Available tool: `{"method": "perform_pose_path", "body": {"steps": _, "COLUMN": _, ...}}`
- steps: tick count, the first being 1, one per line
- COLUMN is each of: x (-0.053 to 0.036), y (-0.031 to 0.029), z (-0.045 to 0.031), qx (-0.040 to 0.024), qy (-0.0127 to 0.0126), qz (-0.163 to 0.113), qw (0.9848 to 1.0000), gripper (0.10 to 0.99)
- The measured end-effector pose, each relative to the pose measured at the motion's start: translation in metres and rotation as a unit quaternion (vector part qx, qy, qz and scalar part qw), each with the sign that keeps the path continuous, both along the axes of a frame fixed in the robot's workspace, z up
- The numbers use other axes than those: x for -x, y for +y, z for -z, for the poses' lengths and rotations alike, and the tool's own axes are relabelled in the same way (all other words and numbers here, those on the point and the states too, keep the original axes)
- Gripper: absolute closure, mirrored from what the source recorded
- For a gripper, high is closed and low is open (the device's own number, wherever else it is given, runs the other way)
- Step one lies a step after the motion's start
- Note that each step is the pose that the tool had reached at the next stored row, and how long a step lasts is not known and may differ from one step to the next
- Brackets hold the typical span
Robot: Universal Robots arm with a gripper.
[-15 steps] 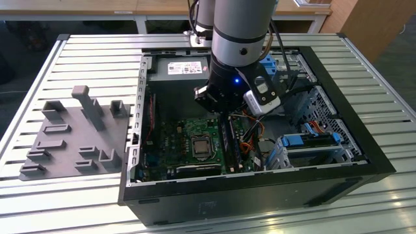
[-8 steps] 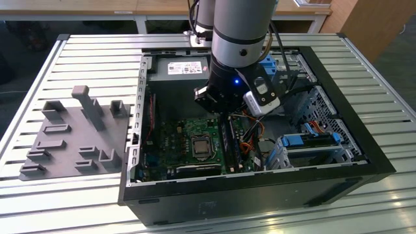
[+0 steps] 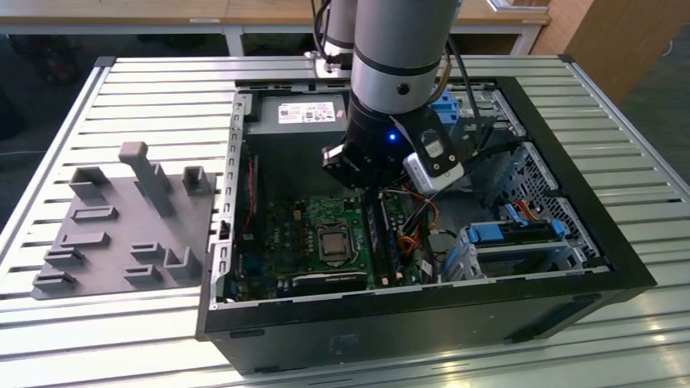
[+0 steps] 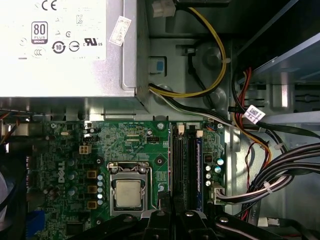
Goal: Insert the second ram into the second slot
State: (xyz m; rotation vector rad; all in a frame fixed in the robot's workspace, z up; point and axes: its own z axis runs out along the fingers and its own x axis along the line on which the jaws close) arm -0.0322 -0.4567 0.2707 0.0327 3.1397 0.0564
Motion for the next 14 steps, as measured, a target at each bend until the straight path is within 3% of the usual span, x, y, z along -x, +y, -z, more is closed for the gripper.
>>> {"method": "perform_pose_path", "body": {"steps": 14, "x": 0.0000, "y": -0.0001, "z": 0.0030, "qx": 0.0000, "qy": 0.0006, "qz": 0.000, "qw": 1.0000, "gripper": 0.949}}
